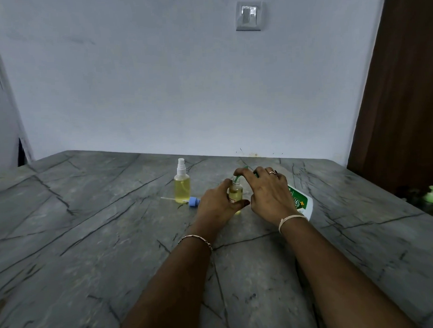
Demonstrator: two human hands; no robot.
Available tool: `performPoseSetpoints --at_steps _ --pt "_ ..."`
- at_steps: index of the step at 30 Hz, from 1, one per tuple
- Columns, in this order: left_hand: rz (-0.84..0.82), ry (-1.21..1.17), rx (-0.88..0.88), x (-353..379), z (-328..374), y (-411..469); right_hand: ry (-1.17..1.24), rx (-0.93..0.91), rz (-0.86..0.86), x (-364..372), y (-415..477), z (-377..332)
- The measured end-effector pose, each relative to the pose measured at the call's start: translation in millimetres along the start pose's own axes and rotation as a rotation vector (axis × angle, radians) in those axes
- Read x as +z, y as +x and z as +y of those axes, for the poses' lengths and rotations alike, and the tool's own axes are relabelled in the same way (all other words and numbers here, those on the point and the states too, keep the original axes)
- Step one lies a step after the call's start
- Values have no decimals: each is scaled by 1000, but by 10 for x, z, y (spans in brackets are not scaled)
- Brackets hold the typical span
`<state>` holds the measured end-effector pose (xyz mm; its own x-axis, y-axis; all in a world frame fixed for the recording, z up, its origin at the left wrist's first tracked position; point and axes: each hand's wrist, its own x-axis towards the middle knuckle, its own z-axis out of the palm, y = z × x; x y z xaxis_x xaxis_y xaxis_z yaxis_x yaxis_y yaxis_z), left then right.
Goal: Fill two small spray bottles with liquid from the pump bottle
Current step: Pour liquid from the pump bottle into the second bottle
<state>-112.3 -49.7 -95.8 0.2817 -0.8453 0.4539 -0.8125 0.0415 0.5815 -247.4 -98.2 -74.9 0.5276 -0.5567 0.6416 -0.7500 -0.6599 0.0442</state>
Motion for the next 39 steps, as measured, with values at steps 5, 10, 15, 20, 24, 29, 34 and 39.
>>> performPoseSetpoints --at_steps 5,10,15,20,24,29,34,39 --pt "5 0 2 -15 9 -9 18 18 -9 -9 19 -34" --pt "0 -7 6 -21 14 -10 13 7 3 2 0 -20" --pt "-1 -9 -3 -18 10 -8 20 9 9 0 -13 -14" --pt "-15 0 -6 -17 12 -6 11 21 -4 -8 11 -29" --pt "10 -9 12 -13 22 -22 8 30 -1 -9 19 -33" --pt "14 -3 -8 -14 6 -9 5 3 8 14 -2 -20" --pt "11 14 -6 -10 3 -5 -11 -2 -1 15 -3 -2" --pt "35 10 15 -9 13 -12 4 26 10 15 26 -33"
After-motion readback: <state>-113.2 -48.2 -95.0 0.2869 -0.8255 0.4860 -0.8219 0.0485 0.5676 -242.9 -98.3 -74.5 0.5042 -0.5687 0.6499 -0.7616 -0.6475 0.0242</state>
